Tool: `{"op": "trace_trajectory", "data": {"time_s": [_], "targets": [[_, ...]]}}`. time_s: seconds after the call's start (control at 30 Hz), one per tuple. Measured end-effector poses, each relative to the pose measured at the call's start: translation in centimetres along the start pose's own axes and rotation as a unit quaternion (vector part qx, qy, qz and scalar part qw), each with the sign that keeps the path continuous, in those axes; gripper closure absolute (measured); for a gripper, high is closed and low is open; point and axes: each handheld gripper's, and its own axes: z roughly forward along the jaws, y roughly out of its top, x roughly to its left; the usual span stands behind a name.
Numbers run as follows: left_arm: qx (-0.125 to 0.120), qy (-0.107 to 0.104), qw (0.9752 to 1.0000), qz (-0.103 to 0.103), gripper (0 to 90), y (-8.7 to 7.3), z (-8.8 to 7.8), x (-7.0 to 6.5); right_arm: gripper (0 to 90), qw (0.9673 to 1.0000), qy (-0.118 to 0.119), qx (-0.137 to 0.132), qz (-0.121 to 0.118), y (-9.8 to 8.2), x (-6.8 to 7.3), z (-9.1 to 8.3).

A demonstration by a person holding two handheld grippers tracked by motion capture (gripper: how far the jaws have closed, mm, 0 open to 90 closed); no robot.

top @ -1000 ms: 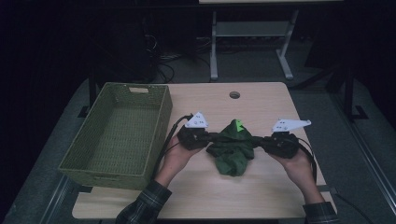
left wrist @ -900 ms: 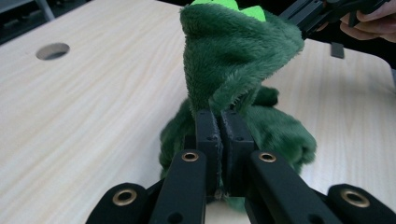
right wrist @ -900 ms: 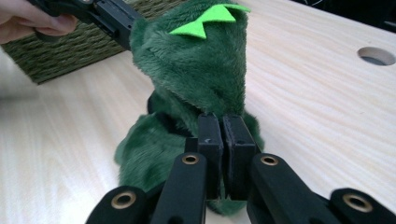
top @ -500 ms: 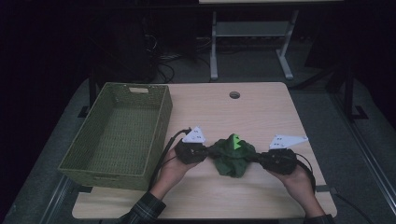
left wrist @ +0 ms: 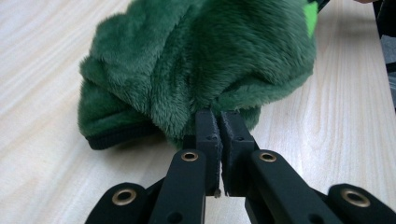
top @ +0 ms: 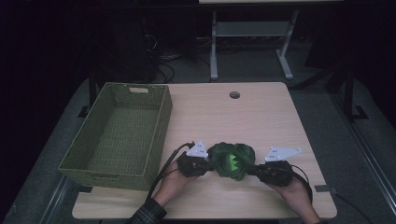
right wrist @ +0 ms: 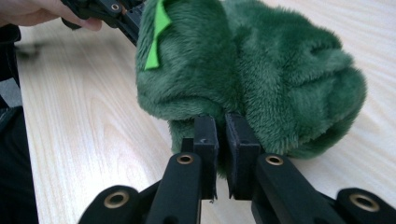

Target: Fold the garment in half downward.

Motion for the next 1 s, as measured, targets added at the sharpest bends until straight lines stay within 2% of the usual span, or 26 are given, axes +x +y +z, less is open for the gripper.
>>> {"op": "trace_trajectory", "data": {"time_s": [0.2,0.27,0.43,0.6,0.73,0.77,0.8,0.83,0.9,0.93,1.0], "targets": [[0.011,0.001,0.9999,-0.001,82.7,-0.3,0.6,-0.3,78.5,0.9999,-0.004,0.013,-0.005,-0.3,0.1,0.4],[0.014,0.002,0.9999,0.006,81.3,-0.4,0.4,-0.5,73.7,1.0,-0.005,0.008,-0.002,-0.4,0.3,0.1],[0.011,0.0,0.9999,0.005,79.7,-0.4,0.0,-0.9,67.8,1.0,-0.006,-0.003,-0.001,-1.0,0.7,-0.9],[0.005,0.005,1.0,0.002,79.3,-0.4,-0.9,-1.2,66.4,0.9996,-0.014,-0.023,-0.002,-1.3,1.0,-2.1],[-0.006,0.008,0.9999,0.003,81.4,0.3,-1.9,-1.4,75.9,0.9991,-0.02,-0.038,0.005,-1.3,0.8,-3.3],[-0.015,0.008,0.9998,0.005,82.6,1.0,-2.4,-1.4,78.6,0.9989,-0.022,-0.04,0.007,-1.1,0.8,-3.4],[-0.015,0.008,0.9998,0.005,83.9,1.0,-2.4,-1.4,78.6,0.9989,-0.022,-0.04,0.007,-1.1,0.8,-3.4],[-0.021,0.007,0.9997,0.006,85.9,1.5,-2.7,-1.4,84.9,0.9986,-0.027,-0.045,0.003,-0.5,0.6,-3.4],[-0.036,0.01,0.9993,0.01,88.6,2.7,-3.0,-1.2,89.4,0.9984,-0.033,-0.045,-0.002,0.0,0.4,-3.2],[-0.036,0.01,0.9993,0.01,89.5,2.7,-3.0,-1.2,89.4,0.9984,-0.033,-0.045,-0.002,0.0,0.4,-3.2],[-0.043,0.02,0.9987,0.016,89.6,4.0,-2.8,-0.7,89.9,0.9986,-0.033,-0.041,-0.001,0.7,-0.2,-2.4]]}}
